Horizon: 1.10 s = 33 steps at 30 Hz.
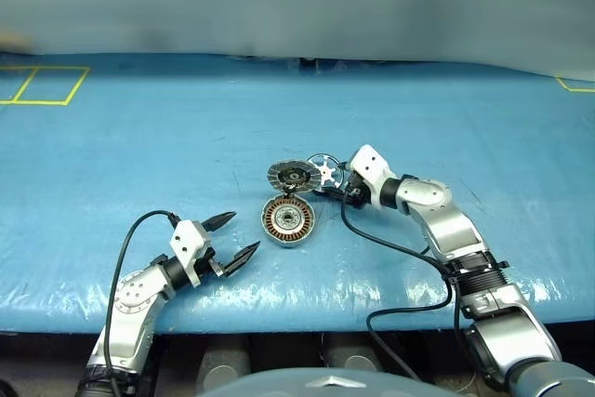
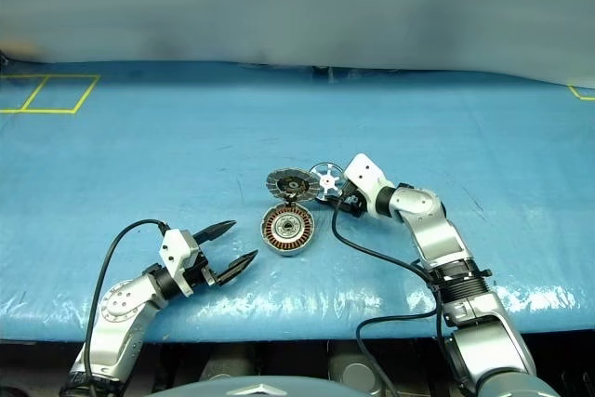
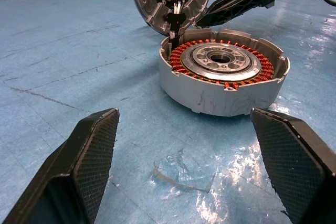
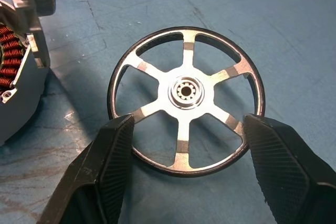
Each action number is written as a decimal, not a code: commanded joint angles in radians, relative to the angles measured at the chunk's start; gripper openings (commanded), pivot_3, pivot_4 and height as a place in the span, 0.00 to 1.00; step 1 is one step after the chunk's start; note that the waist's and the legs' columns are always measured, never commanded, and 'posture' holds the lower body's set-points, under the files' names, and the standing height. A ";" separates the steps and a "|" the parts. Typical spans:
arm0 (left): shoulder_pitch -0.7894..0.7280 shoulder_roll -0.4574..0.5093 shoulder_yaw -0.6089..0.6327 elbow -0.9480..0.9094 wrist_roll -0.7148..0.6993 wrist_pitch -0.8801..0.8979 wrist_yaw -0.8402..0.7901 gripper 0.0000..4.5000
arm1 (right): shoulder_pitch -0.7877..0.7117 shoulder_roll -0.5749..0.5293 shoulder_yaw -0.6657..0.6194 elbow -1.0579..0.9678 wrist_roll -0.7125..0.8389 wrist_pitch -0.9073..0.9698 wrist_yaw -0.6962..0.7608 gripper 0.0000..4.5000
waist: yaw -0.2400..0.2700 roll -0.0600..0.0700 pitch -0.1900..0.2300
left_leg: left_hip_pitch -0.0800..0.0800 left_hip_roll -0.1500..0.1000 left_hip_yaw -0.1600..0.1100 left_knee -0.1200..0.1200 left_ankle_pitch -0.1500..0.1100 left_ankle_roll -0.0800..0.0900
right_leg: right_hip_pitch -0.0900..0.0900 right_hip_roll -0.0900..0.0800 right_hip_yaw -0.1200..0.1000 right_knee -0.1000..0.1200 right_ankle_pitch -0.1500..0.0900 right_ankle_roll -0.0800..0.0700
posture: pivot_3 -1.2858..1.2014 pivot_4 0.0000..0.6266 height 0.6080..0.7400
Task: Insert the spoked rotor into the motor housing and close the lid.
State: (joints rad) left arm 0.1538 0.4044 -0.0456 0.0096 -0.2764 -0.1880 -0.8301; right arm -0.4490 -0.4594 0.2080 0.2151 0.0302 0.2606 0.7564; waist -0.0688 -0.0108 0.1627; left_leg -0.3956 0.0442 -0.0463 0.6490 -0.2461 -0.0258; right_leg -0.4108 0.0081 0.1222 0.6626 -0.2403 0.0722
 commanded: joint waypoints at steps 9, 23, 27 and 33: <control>0.004 0.016 0.011 -0.025 0.000 -0.014 -0.001 0.95 | -0.033 -0.007 0.051 0.054 -0.079 -0.029 0.017 0.73 | -0.002 0.000 0.000 | 0.001 0.000 0.000 0.001 0.000 0.000 | 0.001 0.000 0.000 0.000 0.000 0.000 | 0.52 0.24 1.00; 0.014 0.013 0.010 -0.026 -0.001 -0.017 0.006 0.95 | -0.030 -0.003 0.048 0.054 -0.078 -0.027 0.022 0.00 | -0.007 0.000 -0.001 | 0.002 0.001 0.000 0.002 0.000 0.000 | 0.002 0.000 0.000 0.001 0.000 -0.001 | 0.52 0.24 1.00; 0.013 0.012 0.009 -0.025 0.000 -0.017 0.006 0.95 | -0.023 -0.002 0.046 0.051 -0.075 -0.023 0.021 0.00 | -0.008 0.000 -0.001 | 0.002 0.000 0.001 0.002 0.000 0.000 | 0.002 0.000 0.000 0.001 0.000 -0.001 | 0.52 0.24 1.00; 0.011 0.010 0.008 -0.021 0.001 -0.018 0.007 0.95 | -0.012 0.010 0.047 0.042 -0.064 0.003 0.021 0.00 | -0.008 0.000 -0.001 | 0.002 0.001 0.001 0.002 0.000 0.000 | 0.002 0.000 0.000 0.001 0.000 -0.001 | 0.52 0.24 1.00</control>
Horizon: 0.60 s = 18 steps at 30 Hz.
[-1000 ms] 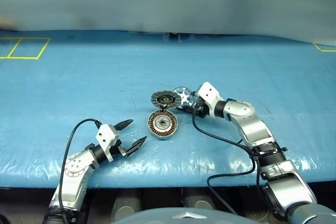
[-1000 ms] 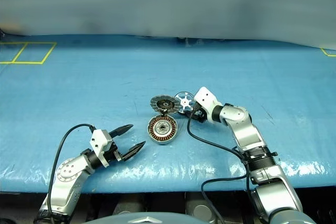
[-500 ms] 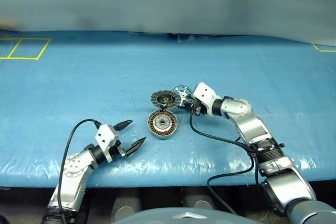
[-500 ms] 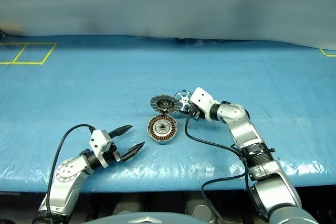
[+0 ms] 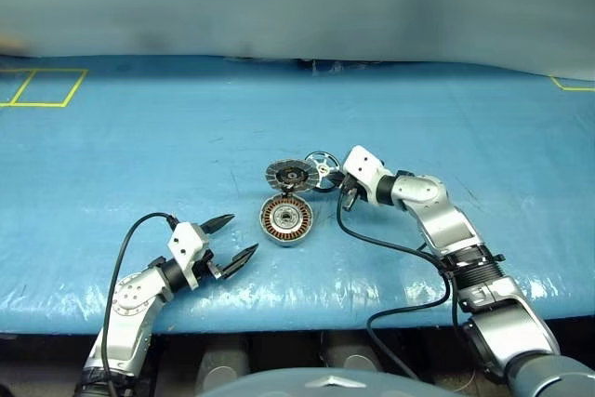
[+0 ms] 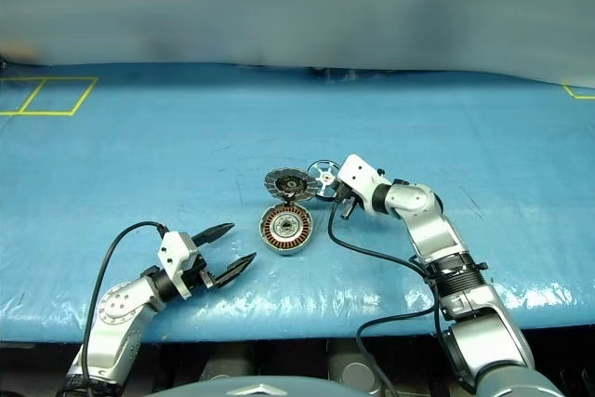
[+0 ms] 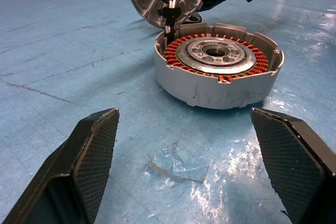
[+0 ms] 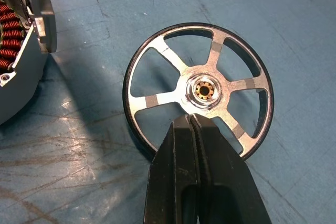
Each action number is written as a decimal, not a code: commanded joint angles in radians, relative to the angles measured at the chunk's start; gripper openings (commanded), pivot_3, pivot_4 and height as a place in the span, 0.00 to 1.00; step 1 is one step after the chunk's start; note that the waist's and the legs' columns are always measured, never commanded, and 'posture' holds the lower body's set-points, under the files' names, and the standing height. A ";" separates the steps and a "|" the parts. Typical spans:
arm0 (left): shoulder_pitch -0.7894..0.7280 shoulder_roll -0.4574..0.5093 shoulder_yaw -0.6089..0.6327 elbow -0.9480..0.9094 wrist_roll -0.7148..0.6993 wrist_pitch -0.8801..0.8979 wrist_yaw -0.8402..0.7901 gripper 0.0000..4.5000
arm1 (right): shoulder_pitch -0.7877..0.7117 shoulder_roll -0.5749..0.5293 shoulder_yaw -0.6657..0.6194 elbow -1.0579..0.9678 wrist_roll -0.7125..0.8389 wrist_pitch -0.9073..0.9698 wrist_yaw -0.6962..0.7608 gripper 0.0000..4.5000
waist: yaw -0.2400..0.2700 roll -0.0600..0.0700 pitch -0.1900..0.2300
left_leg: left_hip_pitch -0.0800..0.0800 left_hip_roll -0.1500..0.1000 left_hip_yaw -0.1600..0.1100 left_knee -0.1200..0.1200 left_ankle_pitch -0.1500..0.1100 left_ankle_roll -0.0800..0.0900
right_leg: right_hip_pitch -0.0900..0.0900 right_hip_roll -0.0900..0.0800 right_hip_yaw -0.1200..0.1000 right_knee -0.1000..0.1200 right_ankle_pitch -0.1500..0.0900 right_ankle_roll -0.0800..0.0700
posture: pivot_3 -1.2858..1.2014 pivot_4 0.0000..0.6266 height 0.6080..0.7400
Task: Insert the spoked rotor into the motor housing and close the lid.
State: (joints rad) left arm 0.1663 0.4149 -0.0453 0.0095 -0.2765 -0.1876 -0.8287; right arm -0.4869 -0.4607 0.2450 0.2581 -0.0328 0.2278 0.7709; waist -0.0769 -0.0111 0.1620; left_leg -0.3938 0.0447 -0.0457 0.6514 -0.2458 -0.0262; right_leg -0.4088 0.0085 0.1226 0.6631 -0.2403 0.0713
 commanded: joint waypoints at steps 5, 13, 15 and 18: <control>0.001 -0.001 0.009 -0.019 0.000 -0.018 0.006 0.95 | 0.026 0.020 0.020 -0.010 0.000 0.072 0.017 0.00 | -0.003 0.000 0.000 | 0.000 0.000 0.000 0.000 0.000 0.000 | 0.000 0.000 0.000 0.000 -0.001 -0.002 | 0.52 0.24 1.00; 0.006 0.000 0.011 -0.023 0.000 -0.018 0.009 0.95 | 0.019 0.033 0.020 -0.001 -0.014 0.072 -0.001 0.27 | -0.007 -0.001 -0.001 | 0.000 0.000 0.000 0.000 0.000 0.000 | 0.000 0.000 0.000 0.000 -0.001 -0.002 | 0.52 0.24 1.00; 0.008 0.001 0.011 -0.025 0.000 -0.017 0.009 0.95 | 0.020 0.034 0.020 -0.002 -0.013 0.073 0.001 0.27 | -0.007 -0.001 -0.001 | 0.000 0.000 0.000 0.000 0.000 0.000 | 0.000 0.000 0.000 0.000 -0.001 -0.002 | 0.52 0.24 1.00; 0.010 0.001 0.011 -0.026 0.001 -0.017 0.011 0.95 | 0.019 0.036 0.019 0.003 -0.010 0.074 0.003 0.27 | -0.007 -0.001 -0.001 | 0.000 0.000 0.000 0.000 0.000 0.000 | 0.000 0.000 0.000 0.000 -0.001 -0.003 | 0.52 0.24 1.00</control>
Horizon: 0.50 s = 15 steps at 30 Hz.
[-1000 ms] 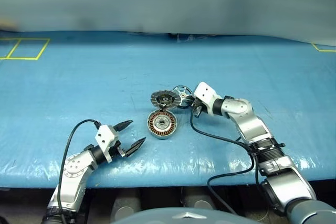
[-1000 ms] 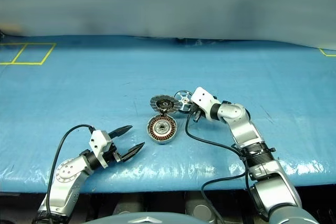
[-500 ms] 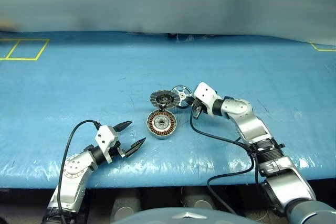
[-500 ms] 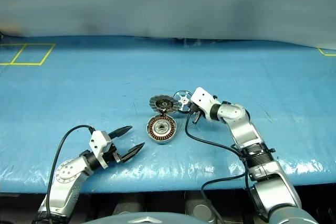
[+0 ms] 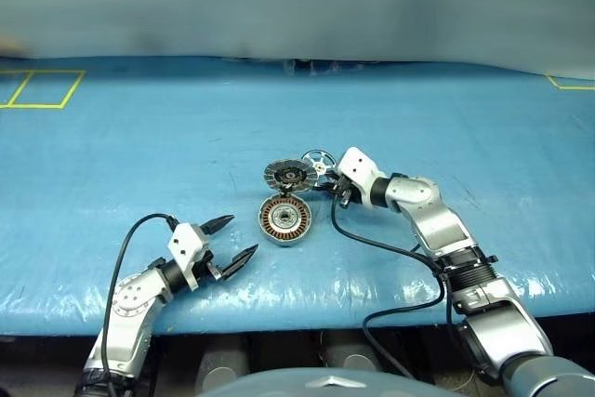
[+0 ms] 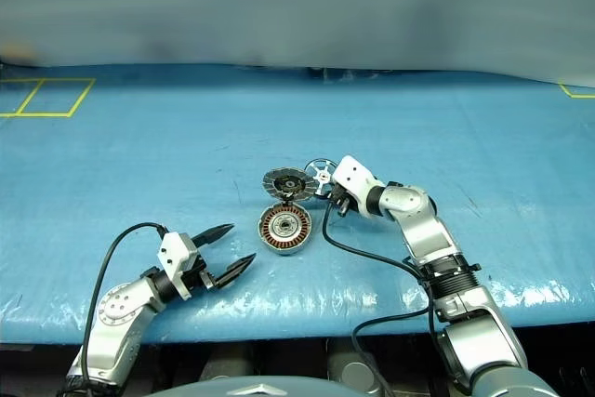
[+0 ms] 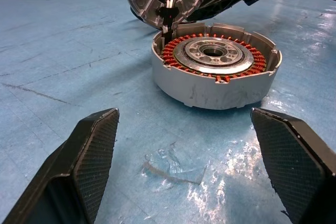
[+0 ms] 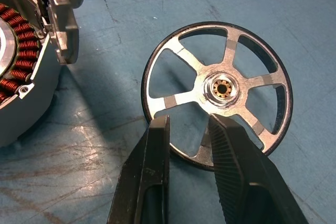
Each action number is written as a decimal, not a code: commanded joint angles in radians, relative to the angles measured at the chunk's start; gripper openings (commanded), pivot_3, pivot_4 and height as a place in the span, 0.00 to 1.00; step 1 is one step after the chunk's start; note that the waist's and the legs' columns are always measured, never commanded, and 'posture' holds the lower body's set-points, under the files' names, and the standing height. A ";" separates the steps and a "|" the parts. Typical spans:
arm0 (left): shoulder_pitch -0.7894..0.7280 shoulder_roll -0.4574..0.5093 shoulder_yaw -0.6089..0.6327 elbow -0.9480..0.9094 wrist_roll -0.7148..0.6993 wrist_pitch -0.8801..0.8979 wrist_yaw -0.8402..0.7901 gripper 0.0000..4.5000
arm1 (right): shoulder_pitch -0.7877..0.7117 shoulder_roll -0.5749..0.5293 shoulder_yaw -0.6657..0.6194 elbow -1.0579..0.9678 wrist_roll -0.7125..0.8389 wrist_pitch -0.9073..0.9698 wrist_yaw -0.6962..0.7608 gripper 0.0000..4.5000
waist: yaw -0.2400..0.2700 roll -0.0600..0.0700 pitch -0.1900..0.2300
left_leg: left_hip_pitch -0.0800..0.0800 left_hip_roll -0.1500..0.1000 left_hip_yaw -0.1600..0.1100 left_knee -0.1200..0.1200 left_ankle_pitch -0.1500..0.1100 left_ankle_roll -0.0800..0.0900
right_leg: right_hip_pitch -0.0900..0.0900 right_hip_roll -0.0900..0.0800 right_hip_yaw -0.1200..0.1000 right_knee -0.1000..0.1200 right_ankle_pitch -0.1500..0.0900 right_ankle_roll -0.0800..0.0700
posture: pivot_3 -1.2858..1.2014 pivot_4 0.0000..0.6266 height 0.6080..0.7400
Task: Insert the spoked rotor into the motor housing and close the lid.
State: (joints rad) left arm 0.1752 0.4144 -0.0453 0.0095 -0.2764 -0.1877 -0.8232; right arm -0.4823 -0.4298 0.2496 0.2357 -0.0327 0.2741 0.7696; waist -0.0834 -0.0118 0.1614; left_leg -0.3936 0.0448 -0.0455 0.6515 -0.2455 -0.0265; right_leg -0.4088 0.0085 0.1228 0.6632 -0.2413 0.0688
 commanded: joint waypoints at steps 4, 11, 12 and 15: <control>0.002 0.001 0.009 -0.026 0.002 -0.019 0.008 0.95 | 0.014 0.014 -0.001 0.030 -0.002 0.043 -0.012 0.27 | 0.000 0.000 0.000 | 0.000 0.000 0.000 0.000 0.000 0.000 | 0.000 0.000 0.000 0.000 0.000 0.000 | 0.52 0.24 1.00; 0.004 0.003 0.006 -0.023 0.003 -0.018 0.009 0.95 | 0.010 0.022 -0.043 0.004 0.022 0.082 -0.036 0.27 | 0.001 0.000 0.000 | 0.000 0.000 0.000 0.000 0.000 0.000 | 0.000 0.000 0.000 0.000 0.000 0.000 | 0.52 0.24 1.00; 0.005 0.003 0.006 -0.023 0.003 -0.019 0.009 0.95 | 0.011 0.021 -0.041 0.003 0.021 0.085 -0.036 0.27 | 0.001 0.000 0.000 | -0.001 0.000 0.000 0.000 0.000 0.000 | -0.001 0.000 0.000 0.000 0.000 -0.001 | 0.52 0.24 1.00; 0.004 0.003 0.005 -0.022 0.003 -0.020 0.008 0.95 | 0.012 0.020 -0.033 0.009 0.015 0.090 -0.038 0.27 | 0.002 0.000 0.000 | -0.001 0.000 0.000 -0.001 0.000 0.000 | -0.001 0.000 0.000 0.000 0.001 0.001 | 0.52 0.24 1.00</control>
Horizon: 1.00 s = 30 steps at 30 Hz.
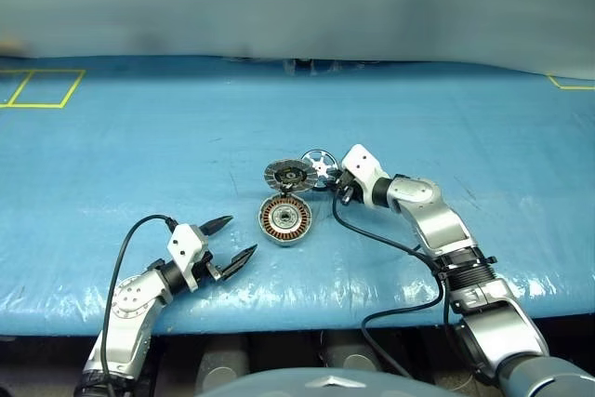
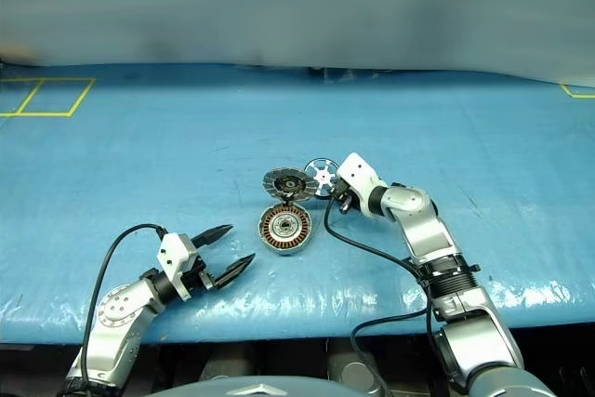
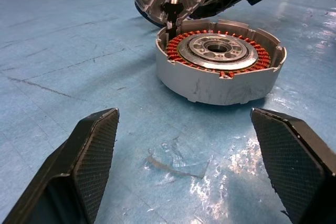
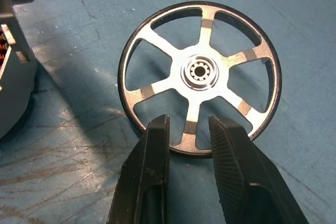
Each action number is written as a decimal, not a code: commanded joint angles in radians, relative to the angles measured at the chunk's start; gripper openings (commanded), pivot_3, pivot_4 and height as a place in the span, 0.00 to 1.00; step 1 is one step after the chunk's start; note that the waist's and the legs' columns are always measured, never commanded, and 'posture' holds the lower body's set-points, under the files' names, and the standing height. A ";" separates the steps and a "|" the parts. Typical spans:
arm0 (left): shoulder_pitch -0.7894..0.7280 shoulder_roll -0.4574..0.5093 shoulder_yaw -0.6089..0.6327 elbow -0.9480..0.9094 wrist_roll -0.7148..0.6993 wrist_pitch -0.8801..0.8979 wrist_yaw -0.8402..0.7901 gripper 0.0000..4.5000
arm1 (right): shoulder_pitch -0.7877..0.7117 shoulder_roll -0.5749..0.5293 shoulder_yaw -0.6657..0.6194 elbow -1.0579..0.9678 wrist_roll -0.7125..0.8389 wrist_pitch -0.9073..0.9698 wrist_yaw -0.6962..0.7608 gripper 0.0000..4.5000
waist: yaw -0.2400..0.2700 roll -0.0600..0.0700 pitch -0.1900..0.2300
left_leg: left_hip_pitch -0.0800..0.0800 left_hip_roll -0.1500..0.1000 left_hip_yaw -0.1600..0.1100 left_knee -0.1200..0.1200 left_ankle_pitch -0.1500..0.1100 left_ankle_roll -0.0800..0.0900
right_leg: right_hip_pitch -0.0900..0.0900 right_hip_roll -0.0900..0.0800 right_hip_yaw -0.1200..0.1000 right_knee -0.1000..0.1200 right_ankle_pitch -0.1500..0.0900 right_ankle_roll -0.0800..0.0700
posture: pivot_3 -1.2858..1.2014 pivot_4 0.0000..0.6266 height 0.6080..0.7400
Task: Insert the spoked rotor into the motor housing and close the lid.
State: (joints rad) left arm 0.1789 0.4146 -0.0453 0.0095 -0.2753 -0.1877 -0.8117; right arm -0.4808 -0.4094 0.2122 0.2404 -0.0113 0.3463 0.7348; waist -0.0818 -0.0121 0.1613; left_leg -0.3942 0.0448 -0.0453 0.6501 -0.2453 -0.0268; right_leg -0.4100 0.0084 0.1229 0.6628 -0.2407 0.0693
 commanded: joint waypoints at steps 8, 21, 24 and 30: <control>-0.007 0.006 0.009 -0.015 0.003 -0.024 -0.006 0.95 | 0.009 0.016 0.019 0.022 -0.012 0.025 -0.005 0.01 | 0.000 0.000 0.000 | 0.000 0.000 0.000 0.000 0.000 0.000 | 0.000 0.000 0.000 0.000 -0.001 -0.002 | 0.52 0.24 1.00; -0.019 0.001 0.008 -0.003 -0.001 -0.039 -0.011 0.95 | 0.146 -0.041 -0.126 -0.175 0.030 0.090 -0.113 0.00 | 0.021 0.000 0.000 | -0.002 -0.001 0.000 0.000 0.000 0.000 | -0.001 -0.001 0.000 -0.002 -0.001 -0.002 | 0.52 0.24 1.00; -0.029 -0.003 0.001 0.006 -0.005 -0.043 -0.021 0.95 | 0.219 -0.068 -0.180 -0.287 0.069 0.144 -0.117 0.00 | 0.022 0.000 0.000 | -0.003 -0.001 0.000 -0.001 0.000 0.000 | -0.001 -0.001 0.000 -0.002 -0.001 -0.002 | 0.52 0.24 1.00; -0.062 -0.012 -0.010 0.033 -0.010 -0.051 -0.051 0.95 | 0.341 -0.125 -0.254 -0.431 0.201 0.205 -0.021 0.00 | 0.016 0.000 0.000 | -0.003 0.000 0.000 -0.002 0.000 0.000 | -0.002 0.000 0.000 -0.002 -0.002 -0.002 | 0.52 0.24 1.00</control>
State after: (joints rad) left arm 0.1247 0.4043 -0.0510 0.0412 -0.2779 -0.2146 -0.8530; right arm -0.1398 -0.5247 -0.0154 -0.1322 0.1438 0.5475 0.6827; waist -0.0657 -0.0117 0.1616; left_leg -0.3966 0.0445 -0.0454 0.6485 -0.2454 -0.0268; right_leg -0.4116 0.0081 0.1228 0.6606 -0.2423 0.0674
